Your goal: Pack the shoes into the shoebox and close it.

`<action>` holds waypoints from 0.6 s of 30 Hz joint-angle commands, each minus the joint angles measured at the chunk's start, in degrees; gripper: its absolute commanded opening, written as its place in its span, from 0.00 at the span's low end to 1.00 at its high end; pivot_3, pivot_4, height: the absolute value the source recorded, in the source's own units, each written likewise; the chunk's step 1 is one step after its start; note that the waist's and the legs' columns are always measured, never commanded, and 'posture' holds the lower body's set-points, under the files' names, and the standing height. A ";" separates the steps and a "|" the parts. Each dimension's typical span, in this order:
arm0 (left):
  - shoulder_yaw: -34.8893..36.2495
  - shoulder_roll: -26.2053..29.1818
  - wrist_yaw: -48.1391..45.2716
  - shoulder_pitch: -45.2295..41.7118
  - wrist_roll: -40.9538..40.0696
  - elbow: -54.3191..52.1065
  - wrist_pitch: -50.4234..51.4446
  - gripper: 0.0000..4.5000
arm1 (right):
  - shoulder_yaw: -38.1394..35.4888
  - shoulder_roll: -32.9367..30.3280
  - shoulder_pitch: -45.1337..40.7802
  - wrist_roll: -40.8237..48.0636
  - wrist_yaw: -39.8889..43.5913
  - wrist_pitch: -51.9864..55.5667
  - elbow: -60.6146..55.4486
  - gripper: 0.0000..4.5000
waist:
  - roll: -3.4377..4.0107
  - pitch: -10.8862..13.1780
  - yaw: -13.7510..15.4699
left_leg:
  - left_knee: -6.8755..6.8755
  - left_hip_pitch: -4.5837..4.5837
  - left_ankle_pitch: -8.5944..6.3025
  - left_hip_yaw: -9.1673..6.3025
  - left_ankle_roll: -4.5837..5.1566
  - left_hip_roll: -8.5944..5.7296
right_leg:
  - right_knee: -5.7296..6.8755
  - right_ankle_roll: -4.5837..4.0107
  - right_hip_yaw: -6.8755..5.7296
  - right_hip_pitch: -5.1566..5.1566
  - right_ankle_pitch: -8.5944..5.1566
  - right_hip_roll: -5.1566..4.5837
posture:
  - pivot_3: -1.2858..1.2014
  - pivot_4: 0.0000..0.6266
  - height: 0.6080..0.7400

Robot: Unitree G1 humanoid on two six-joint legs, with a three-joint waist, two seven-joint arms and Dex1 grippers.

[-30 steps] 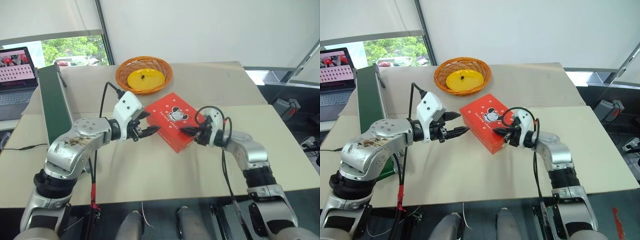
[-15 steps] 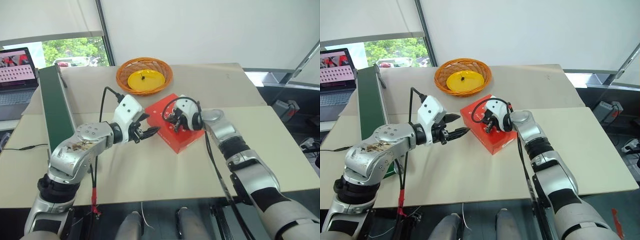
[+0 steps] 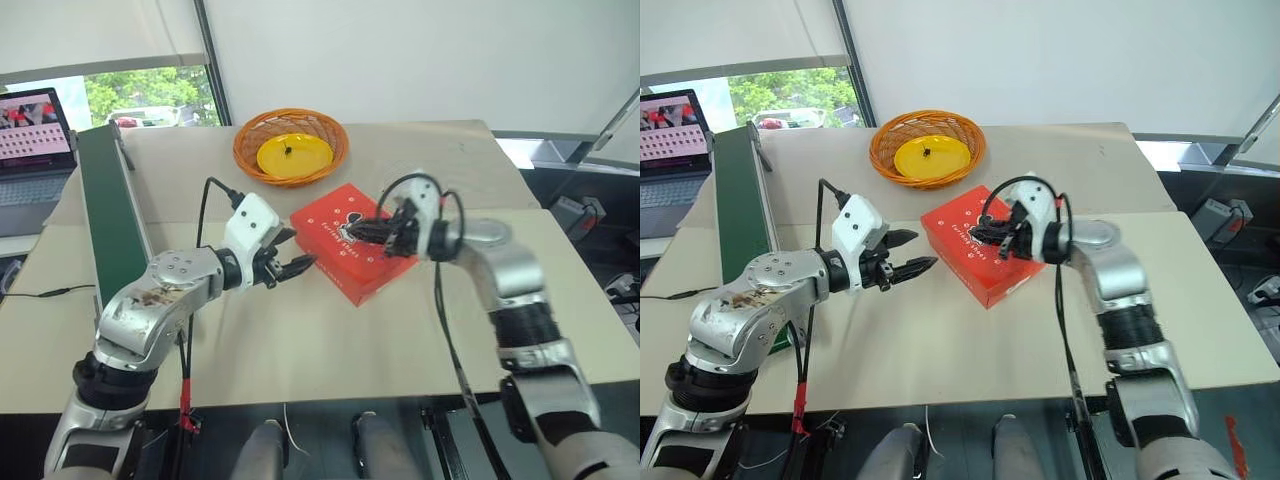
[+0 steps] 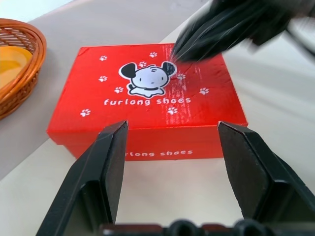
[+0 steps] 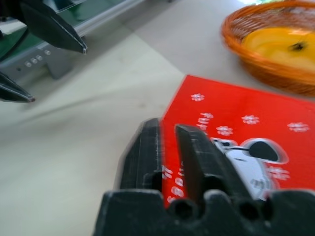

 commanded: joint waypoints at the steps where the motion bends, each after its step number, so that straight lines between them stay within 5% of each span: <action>1: 0.95 1.43 -4.64 0.19 -0.20 0.86 -4.49 0.69 | -0.92 -4.95 3.46 4.14 2.84 5.61 -10.86 0.54 | 0.00 0.01 0.27 | 0.00 -0.01 0.00 0.01 0.00 0.00 | 0.00 0.00 0.00 0.00 0.00 -0.01 | 0.52 0.24 1.00; 7: 2.17 3.62 -10.27 2.24 -1.84 0.74 -7.20 0.69 | -4.40 -12.47 7.77 9.60 4.11 12.44 -21.11 1.00 | -0.01 0.01 0.30 | 0.06 -0.04 0.00 0.03 0.01 0.01 | -0.04 0.01 -0.02 0.02 -0.01 -0.02 | 0.52 0.24 1.00; 18: 1.33 4.93 -11.21 -0.32 2.40 3.66 -11.15 0.69 | -6.10 -17.21 8.81 8.82 -0.85 12.74 -20.15 1.00 | -0.03 0.02 0.47 | 0.10 -0.04 0.00 0.04 0.01 0.03 | -0.04 0.02 -0.05 0.06 -0.02 0.00 | 0.52 0.24 1.00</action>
